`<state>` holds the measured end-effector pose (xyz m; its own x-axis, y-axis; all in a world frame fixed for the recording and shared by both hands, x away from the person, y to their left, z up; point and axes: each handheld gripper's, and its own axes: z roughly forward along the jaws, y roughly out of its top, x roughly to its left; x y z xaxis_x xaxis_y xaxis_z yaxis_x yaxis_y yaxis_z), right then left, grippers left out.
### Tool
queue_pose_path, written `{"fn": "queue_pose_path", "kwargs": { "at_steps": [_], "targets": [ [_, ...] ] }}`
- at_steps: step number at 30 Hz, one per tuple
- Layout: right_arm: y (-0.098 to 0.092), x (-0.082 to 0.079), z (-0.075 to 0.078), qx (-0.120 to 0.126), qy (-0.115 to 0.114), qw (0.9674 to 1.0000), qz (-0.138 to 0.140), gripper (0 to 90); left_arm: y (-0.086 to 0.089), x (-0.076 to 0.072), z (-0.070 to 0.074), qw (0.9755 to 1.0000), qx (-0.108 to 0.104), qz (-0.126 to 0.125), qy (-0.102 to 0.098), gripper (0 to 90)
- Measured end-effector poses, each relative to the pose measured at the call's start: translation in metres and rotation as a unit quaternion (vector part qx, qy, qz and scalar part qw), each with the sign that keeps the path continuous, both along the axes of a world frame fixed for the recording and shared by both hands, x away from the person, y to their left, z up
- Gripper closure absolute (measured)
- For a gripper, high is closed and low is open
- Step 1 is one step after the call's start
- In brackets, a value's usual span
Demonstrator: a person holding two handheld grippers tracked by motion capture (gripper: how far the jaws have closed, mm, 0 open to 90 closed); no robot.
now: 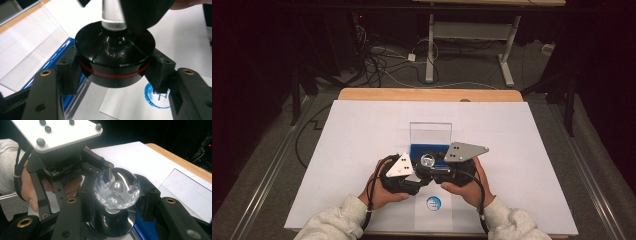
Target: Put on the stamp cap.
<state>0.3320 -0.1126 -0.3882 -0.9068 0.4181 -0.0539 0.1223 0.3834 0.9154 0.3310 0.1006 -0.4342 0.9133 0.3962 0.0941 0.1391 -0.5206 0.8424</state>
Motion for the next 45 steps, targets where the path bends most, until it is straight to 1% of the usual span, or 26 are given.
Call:
{"fn": "queue_pose_path", "kwargs": {
  "at_steps": [2,6,7,12,14,16,19,21,23,26,28,33,35,37,38,39,41,43,45],
  "targets": [
    [-0.001,0.0,0.001,0.0,-0.001,1.0,-0.005,56.0,0.001,0.001,-0.001,1.0,-0.006,0.006,0.003,32.8],
    [-0.003,0.0,0.003,0.002,0.0,0.9999,-0.012,56.0,0.001,0.002,-0.001,0.9999,-0.008,0.013,0.005,26.2],
    [-0.003,0.0,0.003,0.003,0.001,1.0,-0.009,56.0,0.001,0.002,-0.001,0.9999,-0.007,0.015,0.006,24.7],
    [-0.002,0.0,0.003,0.001,0.001,1.0,-0.01,56.0,0.0,0.003,-0.003,0.9997,-0.005,0.023,0.008,20.7],
    [-0.002,-0.001,0.003,0.0,-0.001,1.0,-0.01,56.0,0.001,0.004,-0.003,0.9994,-0.011,0.029,0.014,17.4],
    [-0.003,-0.001,0.004,0.003,-0.001,0.9999,-0.011,56.0,0.002,0.006,-0.004,0.9991,-0.011,0.034,0.022,15.6],
    [-0.004,-0.001,0.005,0.004,-0.003,0.9999,-0.012,56.0,0.003,0.006,-0.004,0.9989,-0.015,0.039,0.023,14.6],
    [-0.005,-0.001,0.005,0.005,-0.003,0.9999,-0.012,56.0,0.003,0.006,-0.004,0.9989,-0.01,0.043,0.016,14.6],
    [-0.007,0.0,0.006,0.01,-0.002,0.9999,-0.014,56.0,0.005,0.007,-0.003,0.9988,-0.012,0.044,0.018,14.7],
    [-0.01,0.0,0.008,0.014,-0.002,0.9998,-0.016,56.0,0.007,0.007,-0.004,0.9987,-0.009,0.046,0.018,14.8],
    [-0.01,0.0,0.008,0.011,-0.004,0.9998,-0.017,56.0,0.008,0.008,-0.004,0.9986,-0.009,0.048,0.017,14.8],
    [-0.013,0.001,0.009,0.01,-0.006,0.9997,-0.02,56.0,0.012,0.007,-0.004,0.9987,0.002,0.05,0.012,14.8],
    [-0.015,0.001,0.01,0.01,-0.005,0.9997,-0.021,56.0,0.015,0.007,-0.004,0.9987,0.003,0.051,0.01,14.8],
    [-0.017,0.002,0.011,0.009,-0.006,0.9997,-0.023,56.0,0.017,0.006,-0.004,0.9985,0.011,0.054,0.003,14.9],
    [-0.018,0.002,0.011,0.009,-0.005,0.9997,-0.024,56.0,0.019,0.005,-0.004,0.9986,0.015,0.051,0.001,14.9],
    [-0.018,0.002,0.012,0.007,-0.006,0.9996,-0.025,56.0,0.021,0.004,-0.003,0.9987,0.016,0.049,0.001,14.9],
    [-0.02,0.002,0.013,0.004,-0.01,0.9996,-0.028,56.0,0.025,0.003,-0.003,0.9983,0.021,0.053,-0.008,14.9],
    [-0.022,0.002,0.014,0.002,-0.011,0.9995,-0.031,56.0,0.031,0.001,-0.002,0.9981,0.022,0.056,-0.013,14.9],
    [-0.024,0.003,0.016,0.0,-0.014,0.9993,-0.036,56.0,0.037,0.0,0.0,0.9979,0.019,0.061,-0.014,15.0]
  ]
}}
